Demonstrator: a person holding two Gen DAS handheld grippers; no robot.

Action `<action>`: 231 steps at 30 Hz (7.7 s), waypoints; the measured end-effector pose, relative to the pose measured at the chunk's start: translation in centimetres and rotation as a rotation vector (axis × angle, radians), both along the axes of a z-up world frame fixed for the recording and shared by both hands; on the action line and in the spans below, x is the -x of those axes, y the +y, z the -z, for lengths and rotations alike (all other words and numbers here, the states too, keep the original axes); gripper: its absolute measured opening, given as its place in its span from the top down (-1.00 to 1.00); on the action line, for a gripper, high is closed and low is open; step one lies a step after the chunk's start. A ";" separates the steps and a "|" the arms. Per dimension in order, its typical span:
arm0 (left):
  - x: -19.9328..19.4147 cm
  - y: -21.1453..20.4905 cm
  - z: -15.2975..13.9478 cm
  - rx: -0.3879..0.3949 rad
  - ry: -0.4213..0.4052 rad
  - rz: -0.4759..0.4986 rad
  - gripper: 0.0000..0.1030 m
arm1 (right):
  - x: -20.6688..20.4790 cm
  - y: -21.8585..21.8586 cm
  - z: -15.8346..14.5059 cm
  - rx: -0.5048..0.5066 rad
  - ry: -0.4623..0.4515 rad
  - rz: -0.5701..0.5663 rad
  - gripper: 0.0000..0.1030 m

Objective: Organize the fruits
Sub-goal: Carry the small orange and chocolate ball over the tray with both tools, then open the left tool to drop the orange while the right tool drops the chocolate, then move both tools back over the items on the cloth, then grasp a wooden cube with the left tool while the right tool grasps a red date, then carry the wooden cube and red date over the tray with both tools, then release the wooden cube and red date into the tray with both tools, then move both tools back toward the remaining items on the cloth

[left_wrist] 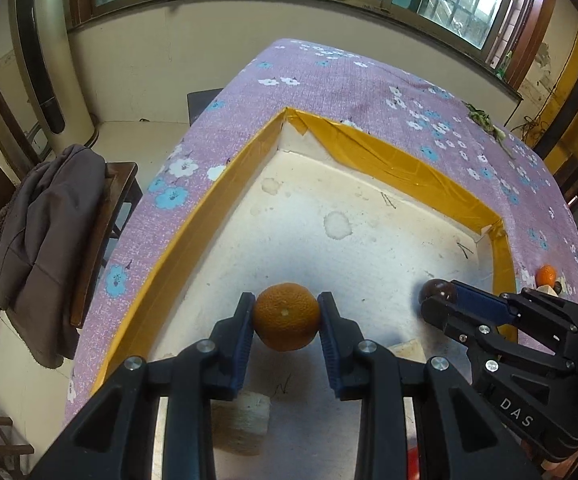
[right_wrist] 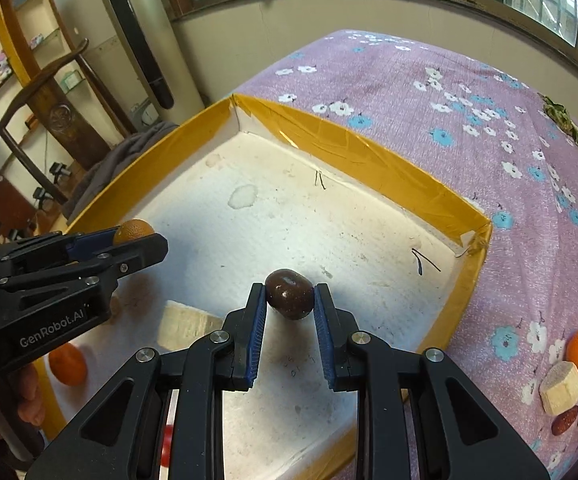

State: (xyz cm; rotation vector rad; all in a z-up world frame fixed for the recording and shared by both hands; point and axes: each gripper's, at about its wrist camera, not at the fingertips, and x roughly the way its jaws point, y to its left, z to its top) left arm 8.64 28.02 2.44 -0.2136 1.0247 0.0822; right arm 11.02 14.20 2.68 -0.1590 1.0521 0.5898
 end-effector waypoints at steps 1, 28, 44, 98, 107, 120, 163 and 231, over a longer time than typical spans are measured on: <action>-0.1 0.1 0.1 0.002 0.004 0.000 0.34 | 0.0 0.0 0.1 0.002 0.001 0.001 0.55; 4.3 1.3 -1.7 0.008 -0.071 -0.109 -0.42 | 5.5 -3.9 -3.0 0.013 -0.064 0.086 0.40; 7.6 -8.7 -4.3 -0.078 -0.129 0.021 -0.60 | 10.0 -13.8 -5.5 -0.061 -0.116 0.206 0.29; -3.3 -30.6 0.1 -0.119 -0.044 0.494 0.03 | 5.6 -30.9 -1.2 -0.117 -0.057 0.360 0.45; -2.7 -28.9 0.5 -0.012 -0.026 0.451 0.27 | 6.6 -31.2 -1.7 -0.113 -0.075 0.385 0.45; 3.0 -25.2 -1.8 0.043 -0.058 0.415 0.27 | 9.5 -28.4 -2.4 -0.058 -0.097 0.350 0.45; -0.4 -2.6 -4.2 -0.024 -0.095 0.137 0.27 | 0.5 -3.3 -4.9 -0.075 -0.135 0.076 0.46; 8.5 -11.8 -5.9 -0.116 -0.320 0.009 -0.53 | 10.8 -16.7 -6.2 -0.062 -0.211 0.274 0.10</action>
